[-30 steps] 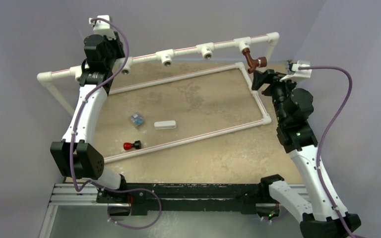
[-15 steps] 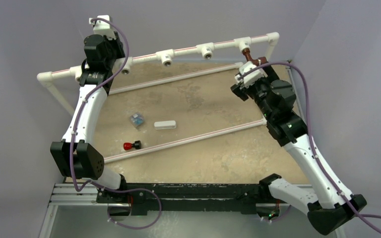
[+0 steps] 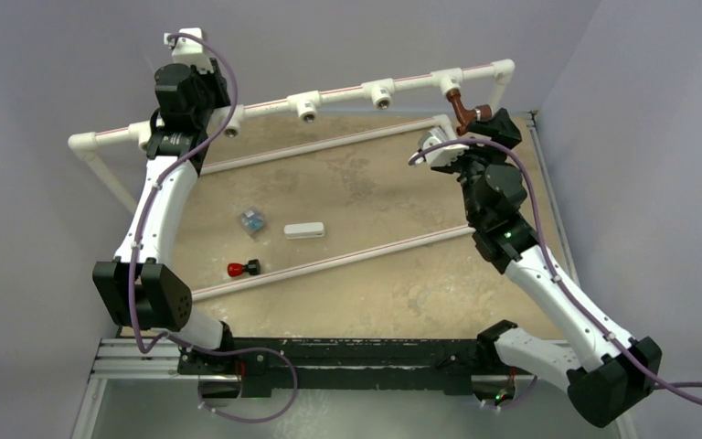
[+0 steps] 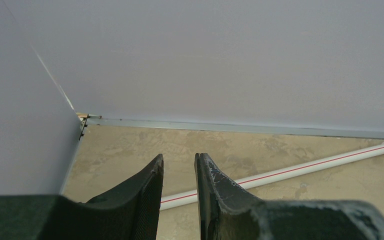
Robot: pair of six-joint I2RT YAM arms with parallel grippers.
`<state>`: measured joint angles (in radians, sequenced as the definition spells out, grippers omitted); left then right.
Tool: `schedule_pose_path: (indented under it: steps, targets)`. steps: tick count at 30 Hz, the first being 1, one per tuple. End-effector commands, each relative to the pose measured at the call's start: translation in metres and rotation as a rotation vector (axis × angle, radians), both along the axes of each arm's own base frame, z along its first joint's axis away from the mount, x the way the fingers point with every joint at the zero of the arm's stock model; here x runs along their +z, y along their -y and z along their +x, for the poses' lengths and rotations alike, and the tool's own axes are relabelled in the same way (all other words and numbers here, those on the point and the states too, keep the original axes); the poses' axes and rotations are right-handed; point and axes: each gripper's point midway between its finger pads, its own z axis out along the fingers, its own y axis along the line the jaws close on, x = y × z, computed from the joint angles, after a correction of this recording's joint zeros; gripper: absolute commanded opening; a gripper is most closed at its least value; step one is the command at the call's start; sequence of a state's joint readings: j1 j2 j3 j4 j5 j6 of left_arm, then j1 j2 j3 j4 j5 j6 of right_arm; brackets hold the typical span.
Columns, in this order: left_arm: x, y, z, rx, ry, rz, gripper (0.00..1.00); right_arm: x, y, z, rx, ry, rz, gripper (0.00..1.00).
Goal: Install the water faucets
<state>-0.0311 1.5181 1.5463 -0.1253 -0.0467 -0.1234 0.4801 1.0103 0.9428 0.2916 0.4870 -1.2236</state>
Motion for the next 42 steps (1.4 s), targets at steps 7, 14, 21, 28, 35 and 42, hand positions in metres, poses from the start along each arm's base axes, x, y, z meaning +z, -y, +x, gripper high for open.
schedule_pose_path:
  steps: [7,14,21,28,35,42]
  targets:
    - [-0.046,0.012,-0.004,-0.041,-0.137,-0.008,0.28,0.030,-0.008,0.019,-0.044,0.166,-0.057,0.91]
    - [-0.045,0.014,-0.005,-0.048,-0.131,-0.012,0.28,0.024,-0.009,0.033,-0.070,0.139,-0.017,0.65]
    - [-0.044,0.015,-0.005,-0.052,-0.130,-0.018,0.28,0.011,0.004,0.038,-0.096,0.115,0.031,0.34]
    - [-0.043,0.015,-0.006,-0.054,-0.128,-0.019,0.28,0.003,0.005,0.046,-0.080,0.094,0.143,0.00]
    - [-0.043,0.015,-0.006,-0.051,-0.128,-0.017,0.28,-0.014,-0.010,0.056,0.002,0.036,0.483,0.00]
    - [-0.042,0.014,-0.006,-0.050,-0.129,-0.016,0.28,-0.012,-0.046,0.049,0.195,-0.018,0.835,0.00]
